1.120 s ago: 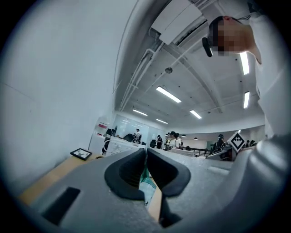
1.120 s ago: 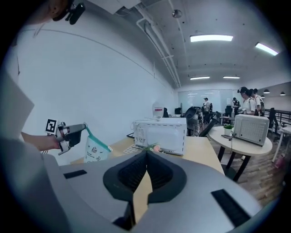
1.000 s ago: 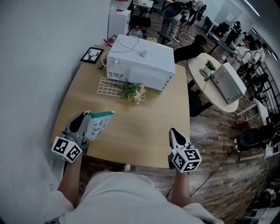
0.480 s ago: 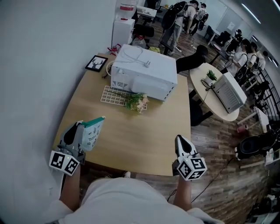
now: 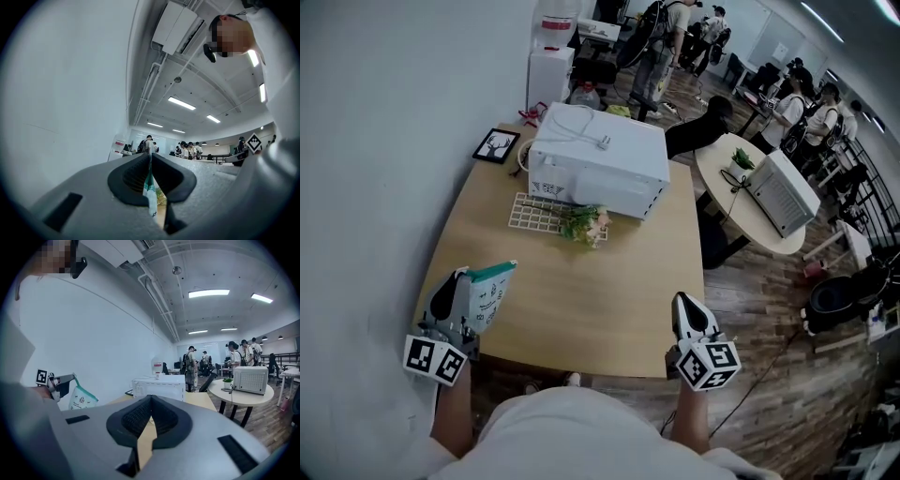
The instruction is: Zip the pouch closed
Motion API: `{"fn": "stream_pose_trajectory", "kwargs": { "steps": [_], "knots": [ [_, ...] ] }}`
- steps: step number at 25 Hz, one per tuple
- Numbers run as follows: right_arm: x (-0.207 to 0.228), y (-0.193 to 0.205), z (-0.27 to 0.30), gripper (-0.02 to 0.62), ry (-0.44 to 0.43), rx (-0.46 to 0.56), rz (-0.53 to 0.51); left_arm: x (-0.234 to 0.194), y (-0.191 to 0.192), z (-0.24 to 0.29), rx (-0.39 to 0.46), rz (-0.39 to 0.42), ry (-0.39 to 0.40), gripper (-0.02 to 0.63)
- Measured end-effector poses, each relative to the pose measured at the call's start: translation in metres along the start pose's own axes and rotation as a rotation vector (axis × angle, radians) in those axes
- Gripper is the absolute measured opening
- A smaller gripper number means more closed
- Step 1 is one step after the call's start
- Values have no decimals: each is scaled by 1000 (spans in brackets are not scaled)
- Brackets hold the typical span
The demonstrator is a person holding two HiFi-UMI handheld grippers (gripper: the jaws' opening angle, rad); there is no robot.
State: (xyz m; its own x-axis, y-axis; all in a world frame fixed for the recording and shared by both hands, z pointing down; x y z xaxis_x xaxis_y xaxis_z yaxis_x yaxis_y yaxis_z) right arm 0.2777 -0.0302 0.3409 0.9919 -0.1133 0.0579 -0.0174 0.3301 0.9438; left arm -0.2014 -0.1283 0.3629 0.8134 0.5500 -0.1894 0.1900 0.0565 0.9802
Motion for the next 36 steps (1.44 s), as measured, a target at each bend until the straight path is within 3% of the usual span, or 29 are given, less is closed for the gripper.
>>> {"fn": "stream_pose_trajectory", "kwargs": {
  "steps": [16,36],
  "knots": [
    [-10,-7,4,0,-50,36,-23,10,-6,2,50,4,16,25],
    [-25,13,-5,0,-95,28,-28,18,-2,-10,37,2,44,25]
  ]
}}
Point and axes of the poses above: the fingertips, and each gripper's own axes: z forward along the fingers, x to its right, y out of its underside, the point moved 10 cm from there along -z, backward along the fingers, and after that the axes turned 7 degrees about -x, right-handed, at the moved point
